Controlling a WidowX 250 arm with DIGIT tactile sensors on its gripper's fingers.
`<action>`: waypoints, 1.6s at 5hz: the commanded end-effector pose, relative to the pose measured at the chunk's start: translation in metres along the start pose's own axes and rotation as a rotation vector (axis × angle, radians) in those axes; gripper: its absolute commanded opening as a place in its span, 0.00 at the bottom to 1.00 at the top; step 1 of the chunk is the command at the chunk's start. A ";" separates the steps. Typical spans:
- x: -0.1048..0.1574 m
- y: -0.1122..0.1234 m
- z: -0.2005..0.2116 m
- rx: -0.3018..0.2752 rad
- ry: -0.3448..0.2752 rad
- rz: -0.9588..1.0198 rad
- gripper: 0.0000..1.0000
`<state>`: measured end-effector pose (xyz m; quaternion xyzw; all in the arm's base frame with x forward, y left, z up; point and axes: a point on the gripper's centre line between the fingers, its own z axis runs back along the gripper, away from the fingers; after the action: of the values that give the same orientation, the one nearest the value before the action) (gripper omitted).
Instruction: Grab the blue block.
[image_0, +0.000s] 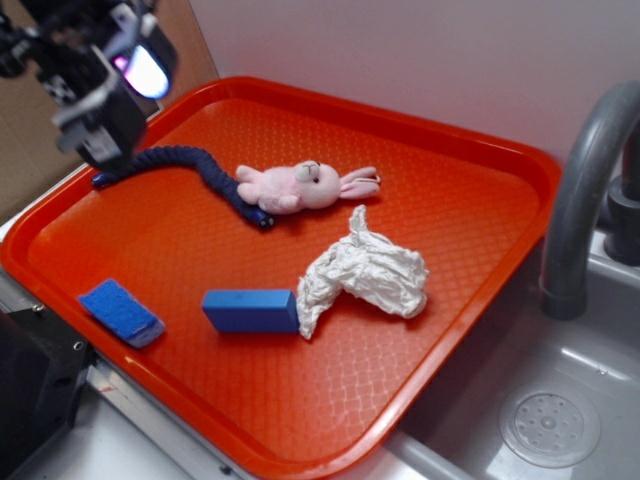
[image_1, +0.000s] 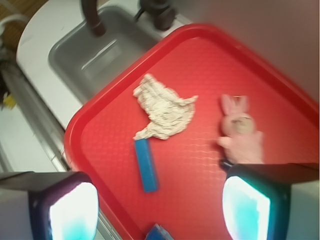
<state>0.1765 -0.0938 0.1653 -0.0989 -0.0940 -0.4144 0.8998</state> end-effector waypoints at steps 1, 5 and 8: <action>0.003 -0.024 -0.044 0.015 0.084 -0.103 1.00; -0.014 -0.021 -0.129 0.093 0.317 -0.127 1.00; -0.015 -0.025 -0.132 0.137 0.346 -0.113 0.00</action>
<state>0.1619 -0.1275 0.0254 0.0491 0.0551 -0.4692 0.8800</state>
